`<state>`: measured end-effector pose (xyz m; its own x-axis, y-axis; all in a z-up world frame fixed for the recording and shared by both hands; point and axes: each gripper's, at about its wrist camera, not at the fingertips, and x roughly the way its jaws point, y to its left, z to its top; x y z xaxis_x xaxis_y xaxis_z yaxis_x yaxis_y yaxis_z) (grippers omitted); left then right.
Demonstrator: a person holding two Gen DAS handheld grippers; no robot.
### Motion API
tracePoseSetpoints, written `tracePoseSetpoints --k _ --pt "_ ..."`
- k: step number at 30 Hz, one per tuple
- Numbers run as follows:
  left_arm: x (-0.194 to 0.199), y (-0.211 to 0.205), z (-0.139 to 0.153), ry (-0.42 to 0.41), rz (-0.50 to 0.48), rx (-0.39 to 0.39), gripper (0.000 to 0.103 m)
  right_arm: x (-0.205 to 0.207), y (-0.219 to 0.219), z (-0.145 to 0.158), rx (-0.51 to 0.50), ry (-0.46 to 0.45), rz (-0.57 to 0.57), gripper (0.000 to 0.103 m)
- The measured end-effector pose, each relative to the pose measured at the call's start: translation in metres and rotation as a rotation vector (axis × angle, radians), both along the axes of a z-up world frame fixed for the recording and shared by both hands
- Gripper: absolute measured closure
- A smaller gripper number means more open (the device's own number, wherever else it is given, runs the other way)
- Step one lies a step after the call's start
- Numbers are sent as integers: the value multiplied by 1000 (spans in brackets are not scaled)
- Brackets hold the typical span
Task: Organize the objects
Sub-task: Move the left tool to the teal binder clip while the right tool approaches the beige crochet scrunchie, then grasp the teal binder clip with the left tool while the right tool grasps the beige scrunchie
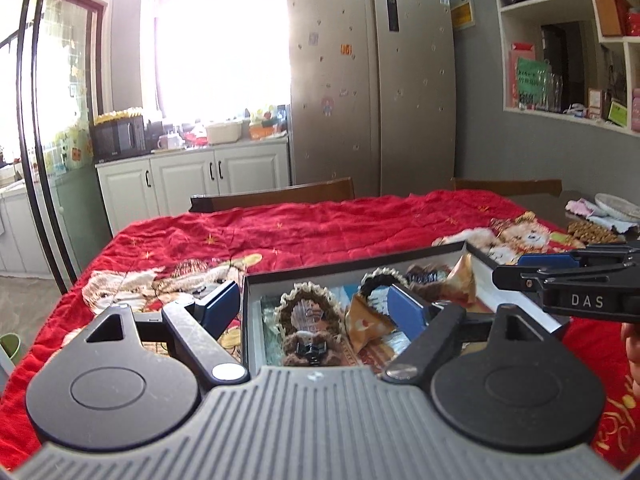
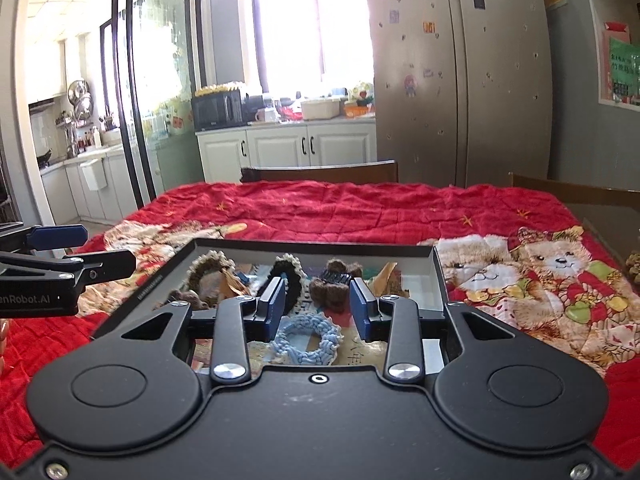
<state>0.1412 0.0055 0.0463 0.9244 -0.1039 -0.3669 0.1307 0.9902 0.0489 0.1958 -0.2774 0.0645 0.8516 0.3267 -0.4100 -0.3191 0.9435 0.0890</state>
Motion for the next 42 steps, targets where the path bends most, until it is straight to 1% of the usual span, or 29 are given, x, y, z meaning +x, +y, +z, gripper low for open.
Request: tracePoseSetpoints --k 8,14,19,23,27,32,36,38,42 --pt "-27 3 14 -44 -10 -15 13 -31 -3 14 -11 -33 27 65" --pt "-41 5 14 -50 -9 -26 13 -51 -3 17 -32 -49 42 65" --pt "-51 7 9 -43 -9 -29 13 -64 -2 14 -34 -49 50 64" --pt "-52 8 -3 -27 7 -23 13 -71 1 6 -35 -42 51 64" --pt "-49 9 -22 26 10 -29 13 -73 5 -8 -32 -32 51 64" --pt "-48 8 -47 72 23 -2 13 -67 11 -28 -32 23 61 64" --pt "-47 3 -61 101 25 8 14 -63 16 -42 -41 60 73 64" --pt "-46 0 -67 113 24 14 15 -60 18 -47 -45 76 79 64" --pt "-43 -4 -75 138 32 11 20 -55 22 -55 -48 98 88 66"
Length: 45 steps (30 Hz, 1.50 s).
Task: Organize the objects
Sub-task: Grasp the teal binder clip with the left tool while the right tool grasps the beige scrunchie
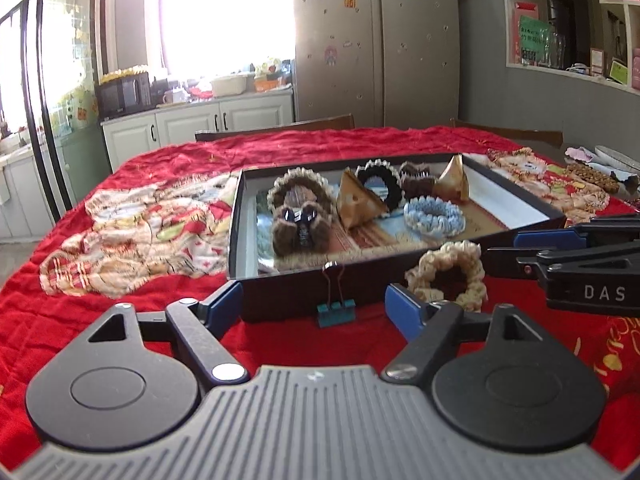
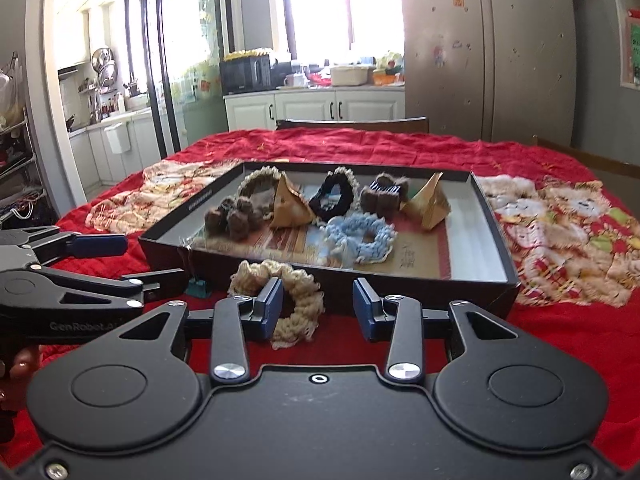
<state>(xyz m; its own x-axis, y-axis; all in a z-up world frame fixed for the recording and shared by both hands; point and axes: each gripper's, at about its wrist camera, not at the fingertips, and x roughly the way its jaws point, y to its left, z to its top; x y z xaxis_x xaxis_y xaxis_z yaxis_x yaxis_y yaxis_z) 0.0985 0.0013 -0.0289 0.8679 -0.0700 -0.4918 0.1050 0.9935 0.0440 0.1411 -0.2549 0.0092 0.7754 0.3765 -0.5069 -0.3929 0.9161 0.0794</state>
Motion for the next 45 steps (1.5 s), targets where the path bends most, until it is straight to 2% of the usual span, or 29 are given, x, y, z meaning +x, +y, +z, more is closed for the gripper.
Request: tracePoseSetpoints --k 7,14,25,29,32,36,45 --pt "10 -1 -13 51 18 -20 29 8 7 -10 -12 31 6 70" --pt "19 2 -18 104 35 -82 31 15 9 -16 -19 58 -8 73" --pt "28 0 -20 140 65 -112 44 21 13 -20 -19 70 -18 76" --pt "30 -3 -19 144 78 -109 45 21 13 -21 -17 73 -20 76" --pt "30 -5 -19 147 87 -99 54 21 13 -22 -17 73 -20 76" --pt "30 -4 -19 147 120 -102 73 22 14 -23 -14 76 -16 79" --pt "28 -1 -19 145 123 -126 75 21 15 -25 -4 82 -9 87"
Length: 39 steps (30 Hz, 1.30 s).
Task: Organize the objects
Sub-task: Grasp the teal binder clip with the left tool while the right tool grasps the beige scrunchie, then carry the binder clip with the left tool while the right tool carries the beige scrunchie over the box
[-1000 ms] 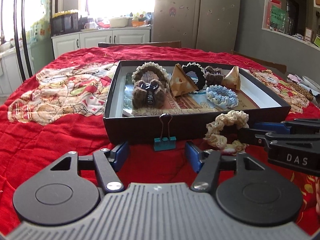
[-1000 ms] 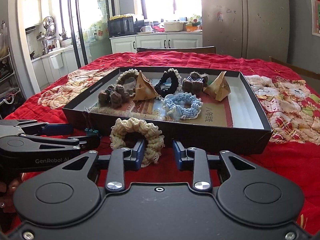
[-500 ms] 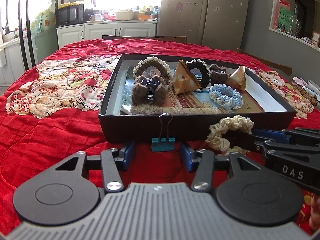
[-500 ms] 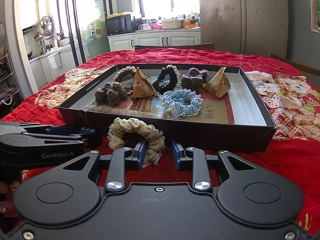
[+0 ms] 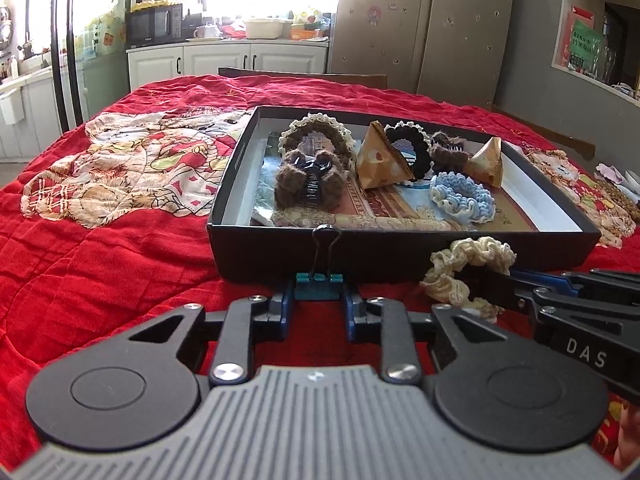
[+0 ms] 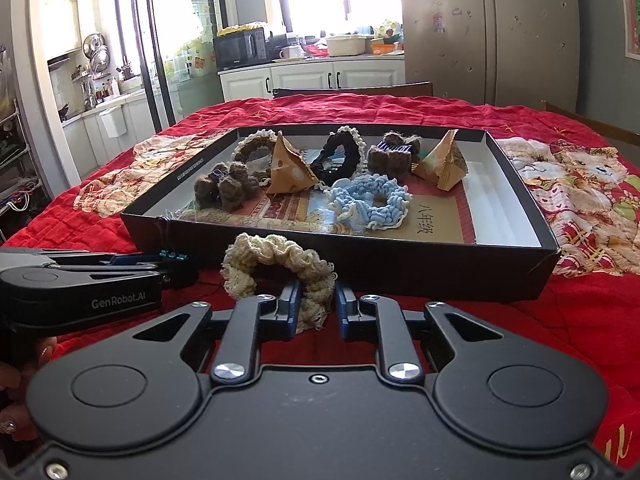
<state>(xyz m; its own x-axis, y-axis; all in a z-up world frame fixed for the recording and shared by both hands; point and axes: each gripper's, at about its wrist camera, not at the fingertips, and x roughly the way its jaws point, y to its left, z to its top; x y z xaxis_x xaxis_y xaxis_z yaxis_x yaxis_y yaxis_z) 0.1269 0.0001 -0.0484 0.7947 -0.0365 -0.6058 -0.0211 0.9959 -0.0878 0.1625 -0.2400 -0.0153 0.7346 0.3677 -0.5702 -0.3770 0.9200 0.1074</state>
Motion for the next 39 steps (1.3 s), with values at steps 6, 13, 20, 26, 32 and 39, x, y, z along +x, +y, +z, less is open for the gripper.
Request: tracePoseSetpoints --k 6,13,20,26,32,39 --pt "-2 1 0 -6 -5 -8 76 -2 1 0 -7 -8 6 90" --pt "-6 0 0 -12 -10 -3 76 -6 1 1 -22 -26 11 91" --pt "-9 1 1 -9 -22 -9 76 -13 1 4 -33 -54 14 91" --pt "-14 2 3 -8 -35 -12 76 -21 1 8 -38 -78 23 91" --pt "-21 -1 9 -22 -61 -11 76 -30 -4 16 -31 -103 30 91" --pt "-29 -5 21 -56 -90 -8 76 -43 -13 31 -7 -137 41 92"
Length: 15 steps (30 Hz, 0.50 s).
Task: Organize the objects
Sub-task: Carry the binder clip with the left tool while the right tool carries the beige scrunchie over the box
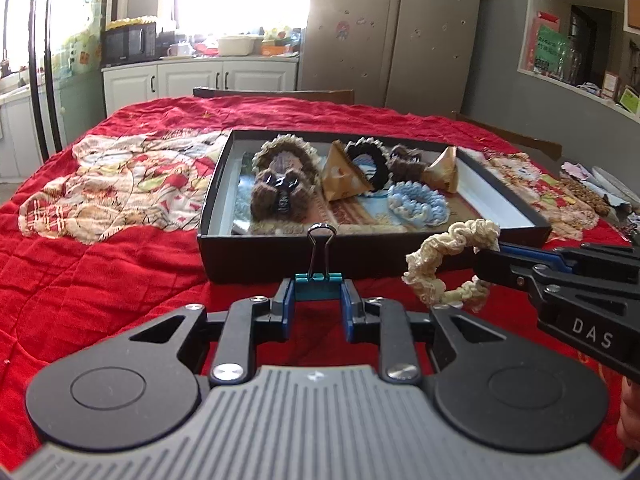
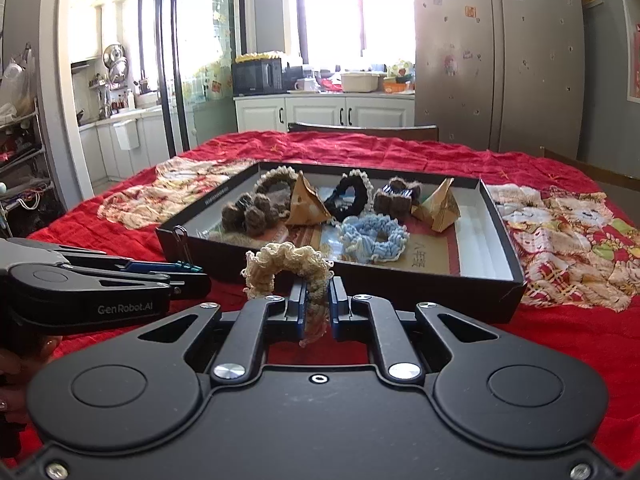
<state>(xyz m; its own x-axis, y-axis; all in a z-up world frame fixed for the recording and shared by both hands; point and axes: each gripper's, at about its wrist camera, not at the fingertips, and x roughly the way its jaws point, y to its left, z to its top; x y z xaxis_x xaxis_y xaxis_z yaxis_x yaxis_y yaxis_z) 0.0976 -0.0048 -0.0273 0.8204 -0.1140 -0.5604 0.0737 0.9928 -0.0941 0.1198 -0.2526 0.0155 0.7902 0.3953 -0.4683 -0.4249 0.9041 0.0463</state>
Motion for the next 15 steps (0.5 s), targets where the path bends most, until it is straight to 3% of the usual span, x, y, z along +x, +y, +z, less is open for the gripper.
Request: tracePoseSetpoints --k 15 --pt "-12 -7 34 -91 -57 -8 76 -20 -16 37 19 -96 -7 92"
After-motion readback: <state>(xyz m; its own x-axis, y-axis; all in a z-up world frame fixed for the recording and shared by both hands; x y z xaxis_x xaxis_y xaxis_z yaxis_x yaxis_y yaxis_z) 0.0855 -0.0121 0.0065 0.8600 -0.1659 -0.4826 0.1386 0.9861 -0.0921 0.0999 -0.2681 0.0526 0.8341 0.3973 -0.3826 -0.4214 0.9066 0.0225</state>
